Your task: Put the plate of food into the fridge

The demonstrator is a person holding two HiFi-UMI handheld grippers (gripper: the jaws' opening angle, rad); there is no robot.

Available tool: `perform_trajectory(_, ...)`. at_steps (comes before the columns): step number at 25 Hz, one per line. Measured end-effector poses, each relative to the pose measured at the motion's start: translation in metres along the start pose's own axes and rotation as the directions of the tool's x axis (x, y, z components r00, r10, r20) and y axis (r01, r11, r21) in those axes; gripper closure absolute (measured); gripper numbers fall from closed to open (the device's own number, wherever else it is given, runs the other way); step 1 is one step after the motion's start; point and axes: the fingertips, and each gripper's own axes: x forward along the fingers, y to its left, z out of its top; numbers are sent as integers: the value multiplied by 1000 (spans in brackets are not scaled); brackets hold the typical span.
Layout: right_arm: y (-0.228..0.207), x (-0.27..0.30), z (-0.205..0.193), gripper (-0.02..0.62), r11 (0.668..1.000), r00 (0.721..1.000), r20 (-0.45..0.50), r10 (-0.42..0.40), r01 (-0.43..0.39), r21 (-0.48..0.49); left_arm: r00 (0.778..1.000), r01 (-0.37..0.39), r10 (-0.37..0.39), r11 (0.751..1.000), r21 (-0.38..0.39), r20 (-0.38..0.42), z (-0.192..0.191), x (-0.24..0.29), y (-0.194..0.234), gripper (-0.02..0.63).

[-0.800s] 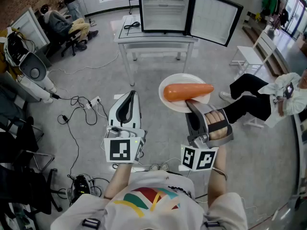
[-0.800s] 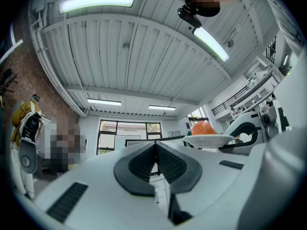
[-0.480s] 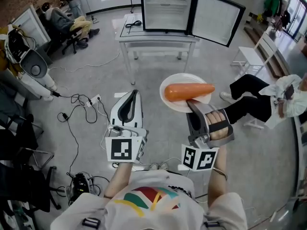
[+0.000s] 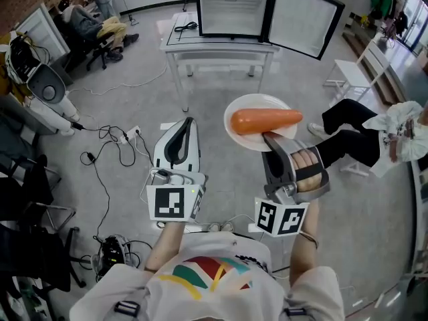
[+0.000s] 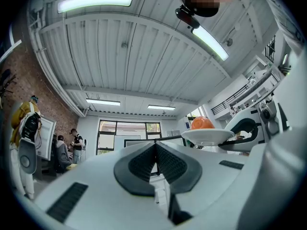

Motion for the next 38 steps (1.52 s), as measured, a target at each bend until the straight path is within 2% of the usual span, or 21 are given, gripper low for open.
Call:
perform_trajectory(9, 5, -4, -28, 571, 1000, 1000, 13, 25, -25, 6, 1000, -19, 20, 1000, 22, -12, -10, 8, -18, 600)
perform_trajectory(16, 10, 0, -35, 571, 999, 999, 26, 48, -48, 20, 998, -44, 46, 998, 41, -42, -16, 10, -14, 600)
perform_trajectory(20, 10, 11, -40, 571, 999, 999, 28, 41, -41, 24, 999, -40, 41, 998, 55, -20, -17, 24, -12, 600)
perform_trajectory(31, -2, 92, -67, 571, 999, 999, 16, 46, -46, -2, 999, -33, 32, 999, 26, 28, -40, 115, 15, 600)
perform_trajectory(38, -18, 173, -83, 571, 999, 999, 2, 49, -49, 3, 999, -24, 23, 999, 33, 36, -51, 188, 52, 600)
